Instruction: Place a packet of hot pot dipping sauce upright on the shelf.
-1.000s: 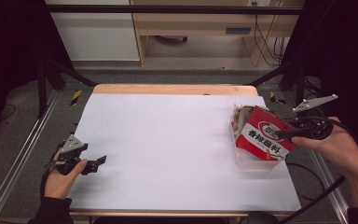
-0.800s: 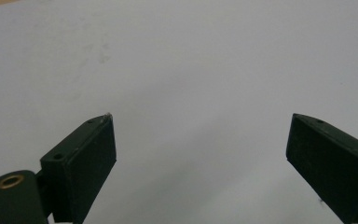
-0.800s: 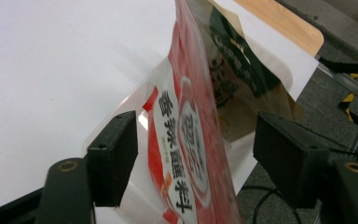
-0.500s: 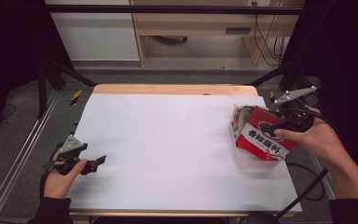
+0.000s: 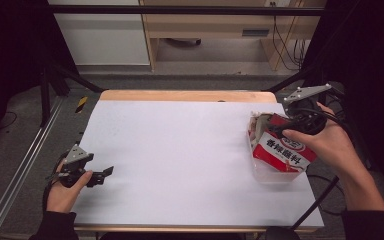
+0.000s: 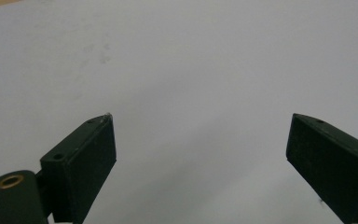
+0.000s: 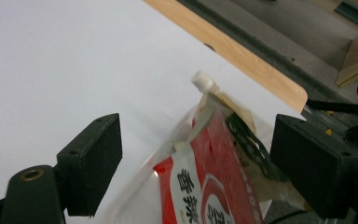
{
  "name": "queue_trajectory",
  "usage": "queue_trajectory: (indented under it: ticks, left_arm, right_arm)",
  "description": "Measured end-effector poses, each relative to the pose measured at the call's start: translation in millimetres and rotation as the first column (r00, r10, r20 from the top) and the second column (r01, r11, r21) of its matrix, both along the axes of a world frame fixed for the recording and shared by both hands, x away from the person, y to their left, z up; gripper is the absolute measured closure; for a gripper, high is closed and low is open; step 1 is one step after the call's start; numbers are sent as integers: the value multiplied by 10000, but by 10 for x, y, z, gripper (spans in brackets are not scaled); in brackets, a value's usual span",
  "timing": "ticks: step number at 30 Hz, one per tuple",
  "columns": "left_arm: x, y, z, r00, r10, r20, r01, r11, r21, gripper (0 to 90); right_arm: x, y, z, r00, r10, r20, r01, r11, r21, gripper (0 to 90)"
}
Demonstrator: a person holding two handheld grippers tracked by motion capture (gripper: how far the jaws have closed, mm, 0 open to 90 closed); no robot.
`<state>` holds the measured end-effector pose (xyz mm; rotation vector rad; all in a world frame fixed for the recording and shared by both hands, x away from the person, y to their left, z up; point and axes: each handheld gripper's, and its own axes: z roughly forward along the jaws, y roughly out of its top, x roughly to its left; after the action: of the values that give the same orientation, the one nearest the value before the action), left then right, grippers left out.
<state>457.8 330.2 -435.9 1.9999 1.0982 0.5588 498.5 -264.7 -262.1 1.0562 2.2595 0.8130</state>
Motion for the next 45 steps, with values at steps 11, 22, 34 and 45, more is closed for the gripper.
queue_trajectory:
  ticks: [11, 22, 34, 45]
  left_arm:
    - [-3, 22, 1, 10000, 42, 28, -41, 10000, -40, 80]
    - [-2, 22, -3, 10000, 47, 14, -47, 10000, -41, 76]
    - [-4, 31, 1, 10000, 74, 26, -74, 10000, -62, 73]
    - [-5, 31, 1, 10000, 66, 26, -66, 9999, -92, 73]
  right_arm:
    - [-7, 359, 242, 9958, 25, 916, -65, 9990, 434, 162]
    - [72, 596, 245, 9948, 0, 1017, -87, 9963, 850, 146]
    - [130, 726, 257, 9938, -3, 1115, -107, 9951, 978, 131]
    - [169, 826, 251, 9934, -4, 1144, -121, 9940, 1085, 116]
